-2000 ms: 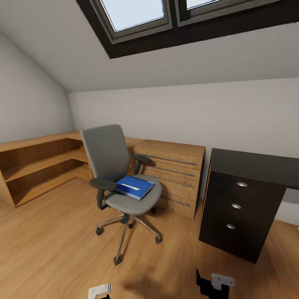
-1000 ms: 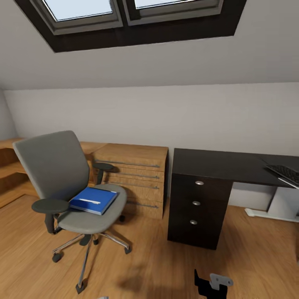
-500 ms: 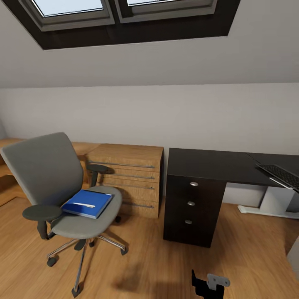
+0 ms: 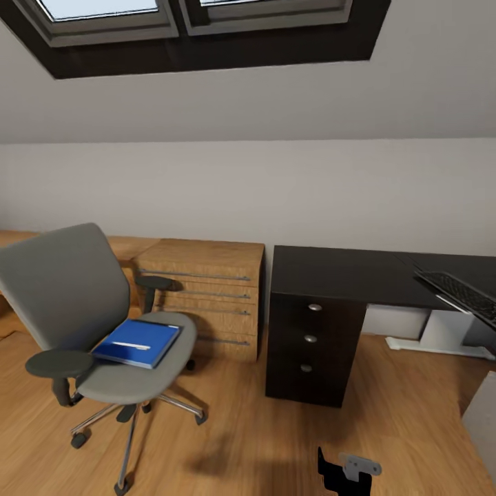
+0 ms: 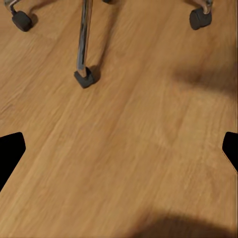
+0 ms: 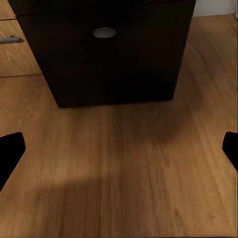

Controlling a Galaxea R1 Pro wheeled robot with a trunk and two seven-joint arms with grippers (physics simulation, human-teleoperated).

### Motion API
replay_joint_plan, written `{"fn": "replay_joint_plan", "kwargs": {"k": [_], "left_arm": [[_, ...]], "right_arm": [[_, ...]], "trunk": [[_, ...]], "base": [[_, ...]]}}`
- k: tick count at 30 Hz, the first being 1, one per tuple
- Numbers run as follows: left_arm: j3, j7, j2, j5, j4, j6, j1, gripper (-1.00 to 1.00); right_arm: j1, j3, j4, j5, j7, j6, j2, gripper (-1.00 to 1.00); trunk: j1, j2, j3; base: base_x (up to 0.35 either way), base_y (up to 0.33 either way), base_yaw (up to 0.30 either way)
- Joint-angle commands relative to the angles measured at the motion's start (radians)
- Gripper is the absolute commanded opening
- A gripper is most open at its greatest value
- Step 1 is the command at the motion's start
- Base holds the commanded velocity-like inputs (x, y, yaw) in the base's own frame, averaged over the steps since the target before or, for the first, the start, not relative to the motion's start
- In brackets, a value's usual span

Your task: In the bedroom, organize the workspace by keeping the computer under the desk, ensuring the monitor is on the desk, placing the keyboard on the desk next to the monitor, placing the mouse on the desk next to the keyboard, moving the folder from the swivel chair onto the desk next to the mouse, stacking the notebook on top of the folder with the pen on top of the notebook, and positioning the swivel chair next to the desk.

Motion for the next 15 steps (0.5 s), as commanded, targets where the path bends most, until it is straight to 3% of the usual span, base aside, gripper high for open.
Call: {"fn": "replay_joint_plan", "kwargs": {"k": [1, 12, 15], "left_arm": [[-0.008, 0.007, 0.001, 0.009, 0.000, -0.005, 0.000, 1.00], [-0.012, 0.006, -0.002, 0.011, 0.000, -0.009, 0.000, 1.00], [-0.013, 0.005, -0.013, 0.010, 0.000, -0.008, 0.000, 1.00]], "right_arm": [[-0.001, -0.001, 0.002, -0.002, -0.001, -0.004, 0.000, 1.00], [-0.001, 0.000, 0.002, 0.000, -0.001, -0.005, 0.003, 1.00], [-0.001, 0.000, 0.002, 0.001, -0.001, -0.005, 0.003, 1.00]], "trunk": [[-0.004, 0.007, 0.001], [-0.004, 0.007, -0.001], [-0.004, 0.007, -0.001]], "base": [[0.000, 0.000, -0.237], [0.000, 0.000, -0.275], [0.110, -0.064, -0.297]]}}
